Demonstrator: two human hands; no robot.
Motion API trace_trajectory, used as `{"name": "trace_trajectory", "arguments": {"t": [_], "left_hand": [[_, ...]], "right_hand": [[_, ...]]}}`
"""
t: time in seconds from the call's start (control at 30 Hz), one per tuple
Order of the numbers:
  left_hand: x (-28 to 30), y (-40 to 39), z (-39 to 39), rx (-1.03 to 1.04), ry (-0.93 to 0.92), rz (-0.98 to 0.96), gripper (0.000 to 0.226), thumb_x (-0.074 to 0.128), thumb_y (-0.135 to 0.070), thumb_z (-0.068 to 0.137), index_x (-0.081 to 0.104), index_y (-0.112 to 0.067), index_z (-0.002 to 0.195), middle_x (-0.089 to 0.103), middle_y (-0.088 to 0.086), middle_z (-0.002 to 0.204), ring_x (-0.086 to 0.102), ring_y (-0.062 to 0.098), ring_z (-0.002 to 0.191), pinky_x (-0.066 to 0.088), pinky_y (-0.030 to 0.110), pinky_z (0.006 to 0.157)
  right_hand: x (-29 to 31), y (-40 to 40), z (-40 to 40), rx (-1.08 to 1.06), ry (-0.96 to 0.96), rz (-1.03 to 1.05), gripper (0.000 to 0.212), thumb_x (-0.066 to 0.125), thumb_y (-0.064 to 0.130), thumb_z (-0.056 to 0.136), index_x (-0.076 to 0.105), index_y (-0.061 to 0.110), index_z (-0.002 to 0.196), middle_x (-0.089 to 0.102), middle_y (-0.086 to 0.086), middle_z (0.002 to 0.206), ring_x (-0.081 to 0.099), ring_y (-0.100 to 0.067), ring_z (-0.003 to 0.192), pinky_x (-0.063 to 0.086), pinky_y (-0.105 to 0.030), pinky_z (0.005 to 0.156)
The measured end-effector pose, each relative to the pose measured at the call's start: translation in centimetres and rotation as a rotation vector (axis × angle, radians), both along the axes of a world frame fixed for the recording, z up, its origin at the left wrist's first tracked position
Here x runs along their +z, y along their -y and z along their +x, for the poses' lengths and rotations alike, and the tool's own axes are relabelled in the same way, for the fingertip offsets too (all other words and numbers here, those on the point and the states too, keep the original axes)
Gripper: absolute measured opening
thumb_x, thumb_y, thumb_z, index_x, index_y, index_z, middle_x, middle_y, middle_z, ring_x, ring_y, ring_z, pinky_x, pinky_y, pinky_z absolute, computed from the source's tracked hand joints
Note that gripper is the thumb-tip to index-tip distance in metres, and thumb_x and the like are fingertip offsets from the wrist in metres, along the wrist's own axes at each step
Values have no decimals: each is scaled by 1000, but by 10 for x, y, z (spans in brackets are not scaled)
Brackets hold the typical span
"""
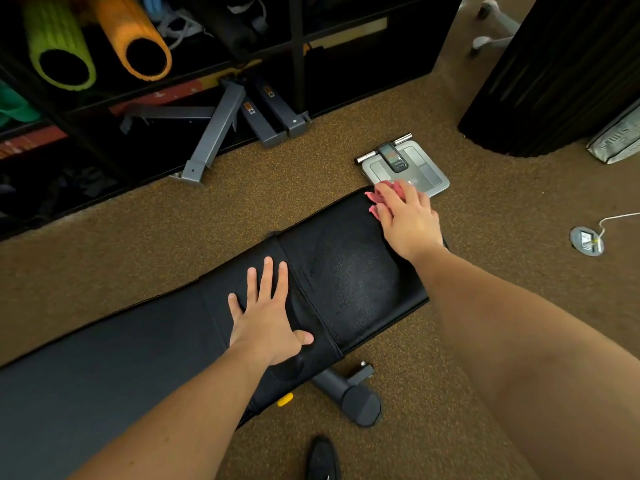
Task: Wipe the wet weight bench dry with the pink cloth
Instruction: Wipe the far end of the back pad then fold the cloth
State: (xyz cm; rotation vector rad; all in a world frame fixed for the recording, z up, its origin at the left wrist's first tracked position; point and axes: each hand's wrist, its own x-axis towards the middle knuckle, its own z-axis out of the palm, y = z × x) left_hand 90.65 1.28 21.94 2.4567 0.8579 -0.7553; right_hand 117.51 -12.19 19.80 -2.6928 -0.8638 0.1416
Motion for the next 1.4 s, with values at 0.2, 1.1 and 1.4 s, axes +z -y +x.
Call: {"name": "trace_trajectory", "arguments": {"t": [0.2, 1.1, 1.4], "left_hand": [[0, 1, 1, 1, -10, 6, 133, 73, -59, 79, -38, -31, 147, -53, -10, 147, -41, 24, 142, -6, 63, 119], [-2, 0, -1, 11, 38, 1, 134, 73, -62, 75, -35, -33, 148, -48, -9, 151, -39, 24, 143, -7, 64, 119], [-5, 0, -3, 9, 55, 6, 133, 72, -62, 76, -34, -31, 150, -48, -7, 152, -40, 24, 143, -6, 65, 118]], "right_hand": [[16, 22, 11, -257, -279, 61, 36, 35, 48, 104, 45, 38, 137, 47, -9, 137, 51, -36, 120, 42, -45, 92], [-7, 63, -125, 840, 80, -52, 53, 50, 51, 102, 43, 34, 152, 38, 10, 159, 23, -17, 153, 14, -46, 126], [-18, 29, -118, 889, 196, -141, 49, 35, 45, 107, 36, 34, 155, 34, 7, 162, 22, -23, 153, 15, -48, 125]]}}
